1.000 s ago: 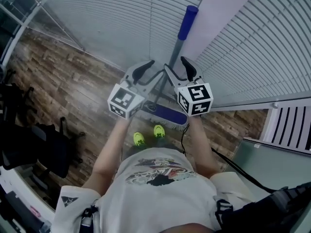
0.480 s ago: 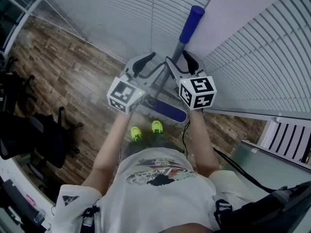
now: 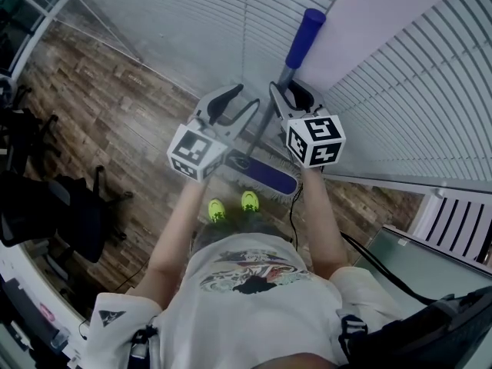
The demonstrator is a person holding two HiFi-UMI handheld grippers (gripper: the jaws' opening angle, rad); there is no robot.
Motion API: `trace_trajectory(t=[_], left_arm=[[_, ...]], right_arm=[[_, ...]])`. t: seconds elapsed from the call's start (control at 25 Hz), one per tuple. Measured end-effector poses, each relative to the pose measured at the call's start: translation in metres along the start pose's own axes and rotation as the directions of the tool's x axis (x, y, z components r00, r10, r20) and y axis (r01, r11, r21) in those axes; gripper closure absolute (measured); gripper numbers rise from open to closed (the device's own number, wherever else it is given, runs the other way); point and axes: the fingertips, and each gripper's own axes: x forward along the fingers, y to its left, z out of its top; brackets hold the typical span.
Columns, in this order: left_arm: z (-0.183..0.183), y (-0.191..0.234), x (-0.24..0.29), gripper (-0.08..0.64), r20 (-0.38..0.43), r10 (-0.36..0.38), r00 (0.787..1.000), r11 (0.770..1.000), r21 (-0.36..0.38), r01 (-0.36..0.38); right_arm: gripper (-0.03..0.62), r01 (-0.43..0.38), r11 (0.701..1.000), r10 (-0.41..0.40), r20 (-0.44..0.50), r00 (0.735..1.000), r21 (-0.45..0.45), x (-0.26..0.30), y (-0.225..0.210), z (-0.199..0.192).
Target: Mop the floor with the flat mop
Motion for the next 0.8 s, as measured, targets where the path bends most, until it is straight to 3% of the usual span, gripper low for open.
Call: trace_trajectory(t=[0.2, 0.44, 0.8], left_arm=[[0.021, -0.005, -0.011, 0.405, 0.040, -0.007, 0.999, 1.000, 0.017, 0.006], [0.078, -0.024, -0.033, 0.401, 0.202, -0.071, 0.977, 0.996, 0.061, 0.060], [0.130, -0.057, -0.062, 0.382, 0.267, -0.140, 0.954, 0.982, 0.160, 0.099]], right_arm=[[0.477, -0.125, 0.992, 0.126, 0.027, 0.992, -0.033, -0.014, 0.037, 0.005], [0.479, -0.152, 0.987, 0.154, 0.036, 0.987, -0.056, -0.032, 0.068, 0.003], [0.480, -0.158, 0.984, 0.161, 0.032, 0.986, -0.083, -0.059, 0.110, -0.003]])
